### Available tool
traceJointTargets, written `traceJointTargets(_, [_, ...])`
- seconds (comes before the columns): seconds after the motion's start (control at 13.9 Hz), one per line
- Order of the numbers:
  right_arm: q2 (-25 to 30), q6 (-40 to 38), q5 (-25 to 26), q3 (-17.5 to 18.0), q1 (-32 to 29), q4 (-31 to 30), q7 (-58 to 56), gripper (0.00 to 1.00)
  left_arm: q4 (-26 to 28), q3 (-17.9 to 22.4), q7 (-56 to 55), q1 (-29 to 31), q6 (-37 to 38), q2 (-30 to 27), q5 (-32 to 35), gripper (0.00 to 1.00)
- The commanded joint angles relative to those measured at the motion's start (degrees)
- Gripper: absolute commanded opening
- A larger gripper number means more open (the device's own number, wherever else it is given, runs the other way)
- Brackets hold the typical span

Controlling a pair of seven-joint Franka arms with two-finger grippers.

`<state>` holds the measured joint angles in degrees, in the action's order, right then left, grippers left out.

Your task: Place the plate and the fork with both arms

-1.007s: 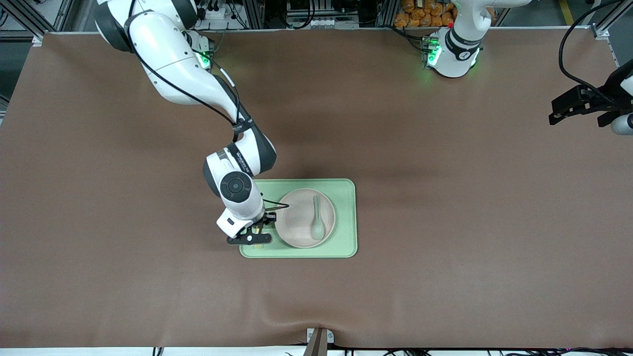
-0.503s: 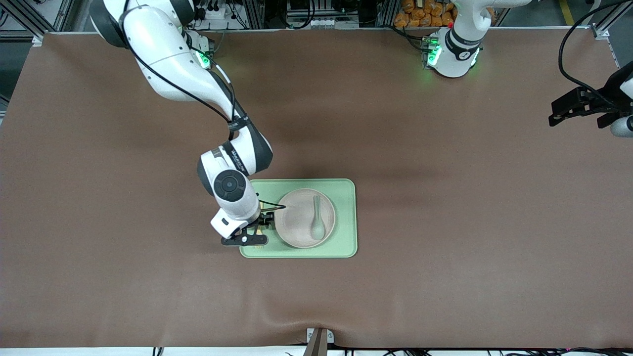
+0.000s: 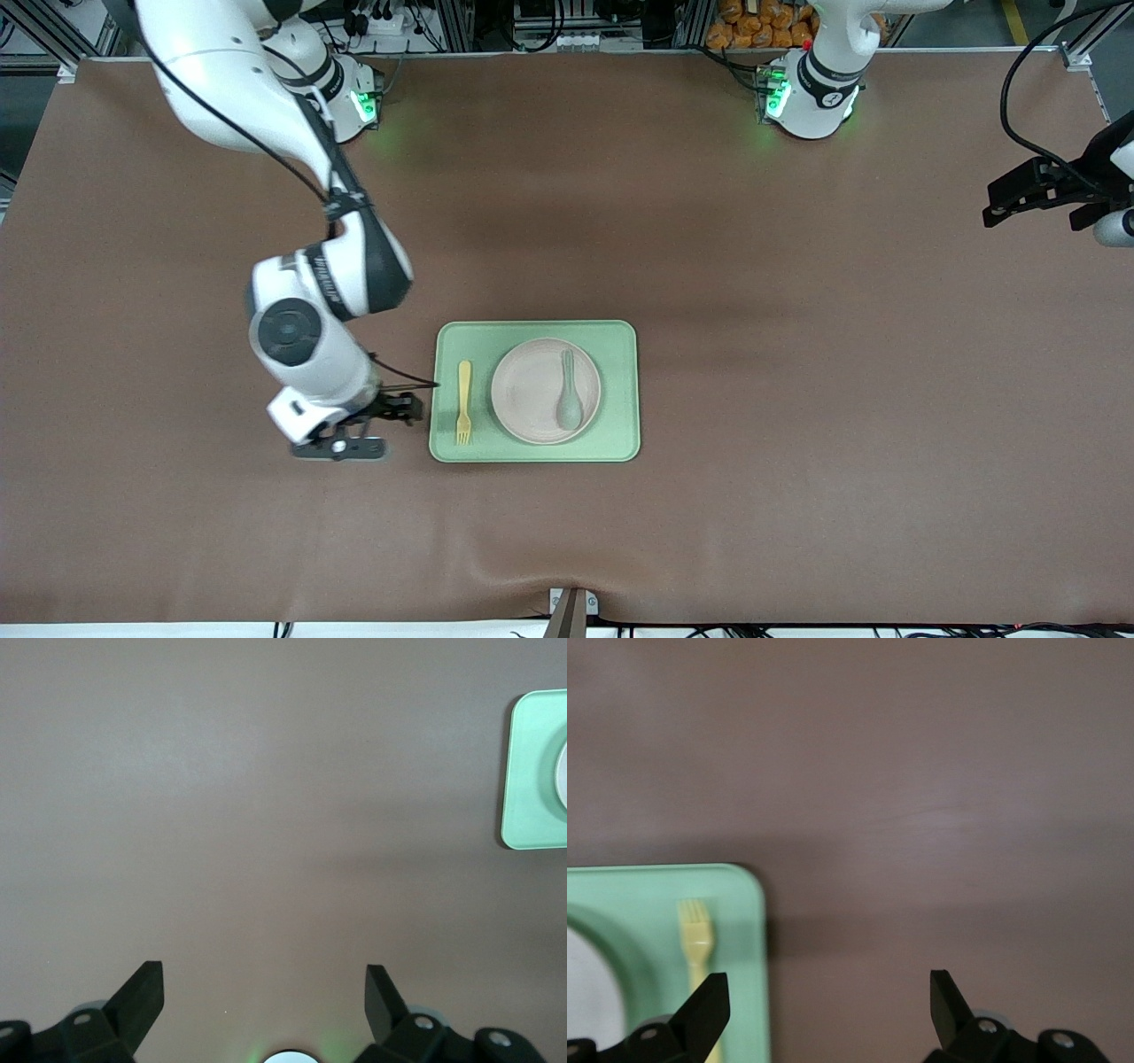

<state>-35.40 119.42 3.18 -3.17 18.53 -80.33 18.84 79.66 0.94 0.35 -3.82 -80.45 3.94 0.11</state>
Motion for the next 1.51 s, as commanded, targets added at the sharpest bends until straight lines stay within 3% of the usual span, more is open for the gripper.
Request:
traceJointTargets(0.0, [6.73, -5.49, -0.2, 1.15, -5.07, -2.11, -2.05, 1.0, -0.03, -0.33, -0.61, 0.04, -0.41, -0.16, 1.03, 1.0])
traceJointTargets(0.29, [12.71, -10.59, -0.2, 1.06, -8.32, -1.93, -5.19, 1.0, -0.03, -0.33, -0.61, 0.04, -0.41, -0.16, 1.03, 1.0])
traceJointTargets(0.58, [17.72, -21.83, -1.95, 1.15, -15.43, -1.76, -11.97, 1.0, -0.03, -0.33, -0.61, 0.13, -0.41, -0.16, 1.03, 1.0])
traceJointTargets(0.79, [22.2, -27.91, -1.87, 0.8, -17.21, -1.84, -16.12, 1.0, -0.03, -0.33, -0.61, 0.13, -0.5, -0.16, 1.03, 1.0])
traceJointTargets(0.93, [25.97, -27.93, -2.91, 0.8, -19.13, -3.59, -16.11, 1.0, -0.03, -0.33, -0.61, 0.13, -0.5, -0.16, 1.03, 1.0])
traceJointTargets(1.22, [35.47, -23.09, -5.73, 0.89, -20.38, -15.1, -16.03, 1.0, -0.03, -0.33, -0.61, 0.13, -0.5, -0.16, 1.03, 1.0])
traceJointTargets(1.44, [35.49, -25.46, -5.73, 0.89, -20.55, -11.98, -15.06, 1.0, -0.03, -0.33, -0.61, 0.13, -0.5, -0.16, 1.03, 1.0])
